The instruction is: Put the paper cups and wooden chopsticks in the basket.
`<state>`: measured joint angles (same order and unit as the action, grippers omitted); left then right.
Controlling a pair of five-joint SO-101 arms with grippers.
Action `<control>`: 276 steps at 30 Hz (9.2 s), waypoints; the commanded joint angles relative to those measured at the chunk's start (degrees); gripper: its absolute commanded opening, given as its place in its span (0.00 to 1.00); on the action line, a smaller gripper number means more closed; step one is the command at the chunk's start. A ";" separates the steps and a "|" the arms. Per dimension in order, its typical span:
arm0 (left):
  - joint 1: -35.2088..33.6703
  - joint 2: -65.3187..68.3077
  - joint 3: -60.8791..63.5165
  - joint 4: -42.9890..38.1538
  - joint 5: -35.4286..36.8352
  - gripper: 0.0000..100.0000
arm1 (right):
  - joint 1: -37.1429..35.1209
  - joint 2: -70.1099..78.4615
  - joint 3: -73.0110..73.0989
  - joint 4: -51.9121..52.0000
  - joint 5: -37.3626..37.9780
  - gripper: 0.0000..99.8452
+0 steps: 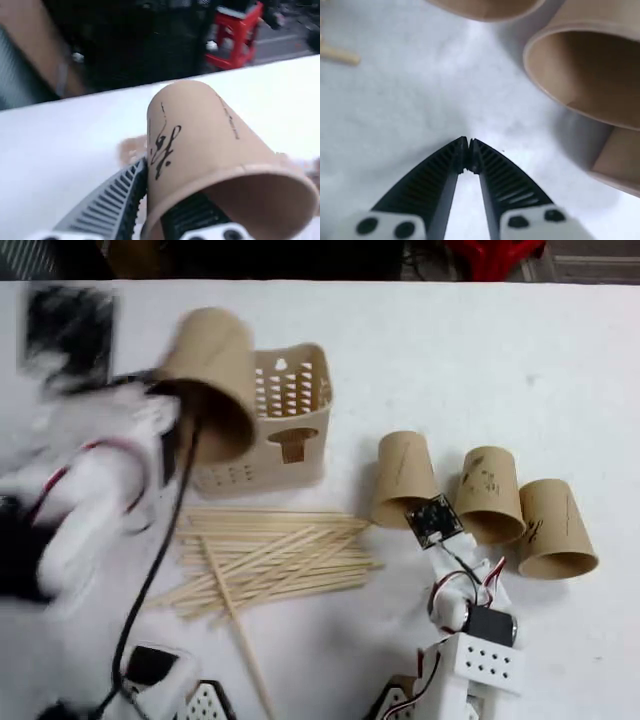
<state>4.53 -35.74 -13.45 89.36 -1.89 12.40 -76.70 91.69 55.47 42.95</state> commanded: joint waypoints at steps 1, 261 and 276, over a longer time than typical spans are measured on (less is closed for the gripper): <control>9.54 10.42 -8.53 -0.53 9.67 0.02 | 0.48 0.22 -0.35 -1.01 -0.44 0.02; -27.30 38.90 47.74 -37.80 -5.98 0.10 | -38.73 91.56 -139.60 21.14 -28.04 0.29; -27.30 38.90 47.74 -37.80 -5.98 0.10 | -38.99 89.19 -141.10 20.79 -27.87 0.29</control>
<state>-23.69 3.47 34.55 52.35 -7.43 -26.64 15.60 -47.03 77.89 14.46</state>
